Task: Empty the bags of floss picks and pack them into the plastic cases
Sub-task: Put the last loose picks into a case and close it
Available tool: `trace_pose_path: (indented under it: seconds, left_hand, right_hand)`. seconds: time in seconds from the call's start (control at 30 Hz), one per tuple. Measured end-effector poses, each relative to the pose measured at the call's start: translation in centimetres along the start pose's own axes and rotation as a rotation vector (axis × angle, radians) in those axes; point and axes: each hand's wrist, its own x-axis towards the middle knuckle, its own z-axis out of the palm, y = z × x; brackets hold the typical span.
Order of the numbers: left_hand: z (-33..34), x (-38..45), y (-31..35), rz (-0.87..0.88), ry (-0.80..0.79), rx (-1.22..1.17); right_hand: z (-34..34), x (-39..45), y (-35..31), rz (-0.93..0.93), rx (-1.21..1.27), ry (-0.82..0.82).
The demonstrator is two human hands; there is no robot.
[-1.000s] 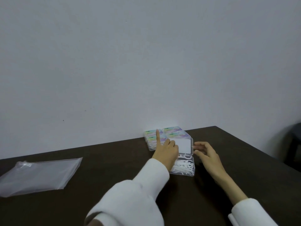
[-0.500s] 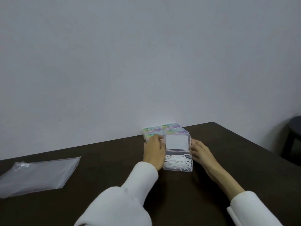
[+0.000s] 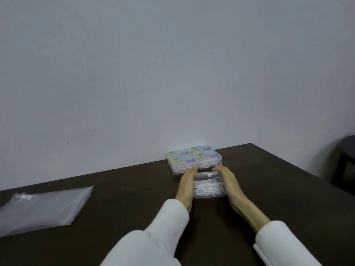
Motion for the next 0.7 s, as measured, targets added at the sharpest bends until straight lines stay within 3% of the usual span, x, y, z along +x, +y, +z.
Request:
trace_pose_path:
  seconds: [0.13,0.37,0.47,0.7]
  left_hand:
    - [0.1,0.6,-1.1,0.142,0.062,0.282]
    - [0.5,1.9,-2.3,0.256,0.074,0.444]
    - [0.8,2.3,-2.6,0.277,0.110,0.435]
    - [1.0,2.1,-2.4,0.207,0.403,0.187]
  right_hand:
    - [-0.2,1.1,0.3,-0.051,-0.012,0.069]
    - [-0.4,2.6,1.2,-0.080,-0.098,0.100]
    - [-0.4,2.8,1.1,-0.134,-0.163,0.124]
    - [-0.2,3.0,1.2,-0.188,-0.251,0.122]
